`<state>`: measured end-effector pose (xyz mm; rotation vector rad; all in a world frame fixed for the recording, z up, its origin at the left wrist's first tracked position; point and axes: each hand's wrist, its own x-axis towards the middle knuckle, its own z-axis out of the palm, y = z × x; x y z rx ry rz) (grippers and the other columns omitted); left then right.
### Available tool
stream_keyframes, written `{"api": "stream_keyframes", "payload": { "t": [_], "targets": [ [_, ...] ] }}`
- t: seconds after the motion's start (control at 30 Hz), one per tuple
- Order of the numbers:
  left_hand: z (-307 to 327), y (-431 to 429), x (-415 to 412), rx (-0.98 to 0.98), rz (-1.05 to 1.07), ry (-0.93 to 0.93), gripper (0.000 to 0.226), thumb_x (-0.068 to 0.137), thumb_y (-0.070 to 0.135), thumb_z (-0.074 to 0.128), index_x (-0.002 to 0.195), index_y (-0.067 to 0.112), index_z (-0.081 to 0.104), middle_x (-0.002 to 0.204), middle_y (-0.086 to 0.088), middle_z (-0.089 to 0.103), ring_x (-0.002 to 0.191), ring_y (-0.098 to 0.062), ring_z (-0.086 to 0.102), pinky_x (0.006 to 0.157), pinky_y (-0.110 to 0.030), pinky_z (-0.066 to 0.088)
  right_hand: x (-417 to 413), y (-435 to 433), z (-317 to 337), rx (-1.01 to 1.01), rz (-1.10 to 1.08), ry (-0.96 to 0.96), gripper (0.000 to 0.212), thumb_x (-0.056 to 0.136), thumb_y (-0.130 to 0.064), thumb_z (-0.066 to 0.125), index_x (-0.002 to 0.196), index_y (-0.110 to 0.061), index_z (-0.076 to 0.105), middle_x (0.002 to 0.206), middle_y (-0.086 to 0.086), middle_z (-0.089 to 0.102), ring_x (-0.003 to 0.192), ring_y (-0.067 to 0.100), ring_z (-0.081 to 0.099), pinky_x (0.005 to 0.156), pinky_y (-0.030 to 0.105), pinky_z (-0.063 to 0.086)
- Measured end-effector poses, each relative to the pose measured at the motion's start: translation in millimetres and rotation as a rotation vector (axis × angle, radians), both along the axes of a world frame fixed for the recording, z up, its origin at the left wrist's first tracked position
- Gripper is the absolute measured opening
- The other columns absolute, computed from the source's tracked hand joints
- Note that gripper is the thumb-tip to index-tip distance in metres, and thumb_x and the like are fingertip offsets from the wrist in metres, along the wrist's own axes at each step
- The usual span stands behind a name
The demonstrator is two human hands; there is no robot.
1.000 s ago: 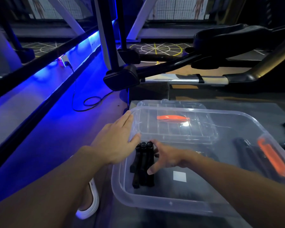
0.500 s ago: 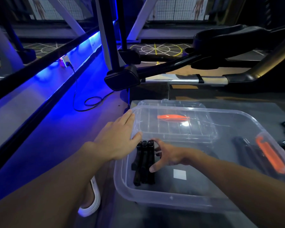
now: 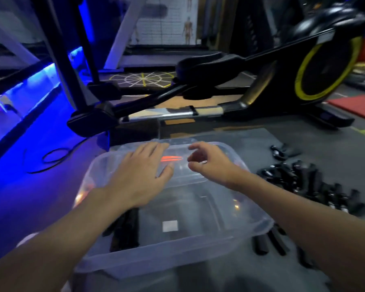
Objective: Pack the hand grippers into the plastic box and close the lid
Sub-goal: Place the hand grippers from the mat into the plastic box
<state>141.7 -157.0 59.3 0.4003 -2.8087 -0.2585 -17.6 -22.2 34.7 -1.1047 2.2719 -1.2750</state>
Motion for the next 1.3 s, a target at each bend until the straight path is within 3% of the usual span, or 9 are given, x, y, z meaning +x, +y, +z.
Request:
{"api": "stream_keyframes", "payload": {
  "t": [0.1,0.2,0.27,0.37,0.57,0.7,0.8,1.13,1.3],
  "targets": [
    [0,44,-25,0.042,-0.103,0.011,0.076,0.081,0.061,0.016,0.142,0.022,0.040,0.144,0.002,0.045,0.133,-0.018,0.039,0.107,-0.039,0.032,-18,53,18,-0.072,-0.143,0.092,0.029,0.083,-0.005,0.064,0.108,-0.019,0.062,0.085,0.000,0.071,0.078,0.014,0.066,0.078,0.027,0.052],
    [-3,89,-53,0.053,-0.208,-0.015,0.077,0.079,0.061,0.014,0.141,0.023,0.040,0.144,0.003,0.044,0.134,-0.016,0.036,0.109,-0.036,0.030,-42,112,14,-0.034,-0.258,0.136,0.026,0.082,-0.003,0.062,0.106,-0.013,0.065,0.087,0.004,0.072,0.086,0.022,0.068,0.082,0.033,0.053],
    [-8,117,-74,0.048,-0.264,-0.029,0.079,0.077,0.061,0.012,0.141,0.023,0.040,0.145,0.002,0.042,0.136,-0.017,0.034,0.111,-0.038,0.029,-56,150,4,0.011,-0.319,0.117,0.027,0.082,-0.002,0.061,0.108,-0.008,0.066,0.091,0.007,0.073,0.089,0.025,0.068,0.085,0.035,0.054],
    [-19,151,-103,0.029,-0.304,-0.040,0.079,0.078,0.062,0.010,0.139,0.022,0.041,0.146,0.003,0.040,0.138,-0.016,0.031,0.111,-0.038,0.028,-71,202,-14,0.104,-0.417,0.108,0.026,0.082,-0.006,0.062,0.107,-0.011,0.068,0.091,0.003,0.072,0.084,0.017,0.066,0.077,0.023,0.051],
    [-46,181,-132,0.010,-0.338,-0.066,0.070,0.082,0.059,0.014,0.131,0.021,0.048,0.135,0.004,0.046,0.138,-0.019,0.033,0.113,-0.034,0.026,-79,262,-57,0.246,-0.475,-0.013,0.028,0.085,-0.012,0.060,0.113,-0.011,0.064,0.099,0.003,0.070,0.093,0.016,0.065,0.080,0.025,0.050],
    [-57,182,-130,-0.011,-0.312,-0.096,0.070,0.084,0.056,0.014,0.135,0.021,0.047,0.140,0.004,0.044,0.143,-0.017,0.025,0.118,-0.032,0.018,-85,269,-97,0.257,-0.524,-0.045,0.034,0.086,-0.016,0.062,0.120,-0.008,0.061,0.101,0.002,0.066,0.090,0.017,0.062,0.077,0.022,0.045],
    [-57,181,-128,-0.015,-0.316,-0.095,0.075,0.082,0.058,0.009,0.137,0.022,0.045,0.144,0.005,0.042,0.145,-0.016,0.021,0.119,-0.033,0.014,-94,264,-116,0.254,-0.556,-0.049,0.040,0.088,-0.023,0.067,0.125,-0.011,0.056,0.113,0.001,0.056,0.099,0.015,0.054,0.084,0.023,0.042],
    [-60,182,-127,-0.019,-0.307,-0.100,0.078,0.081,0.058,0.003,0.140,0.026,0.043,0.150,0.008,0.037,0.147,-0.010,0.014,0.122,-0.033,0.004,-126,221,-154,0.253,-0.639,-0.149,0.065,0.086,-0.033,0.072,0.142,-0.012,0.044,0.134,0.011,0.057,0.125,0.025,0.052,0.103,0.031,0.040],
    [-60,181,-125,0.001,-0.316,-0.093,0.075,0.083,0.057,0.004,0.139,0.027,0.043,0.145,0.014,0.040,0.144,-0.006,0.014,0.121,-0.034,0.006,-135,213,-174,0.136,-0.759,-0.117,0.042,0.085,-0.011,0.070,0.125,-0.008,0.059,0.116,0.011,0.068,0.112,0.026,0.062,0.098,0.031,0.047]
  ]
}}
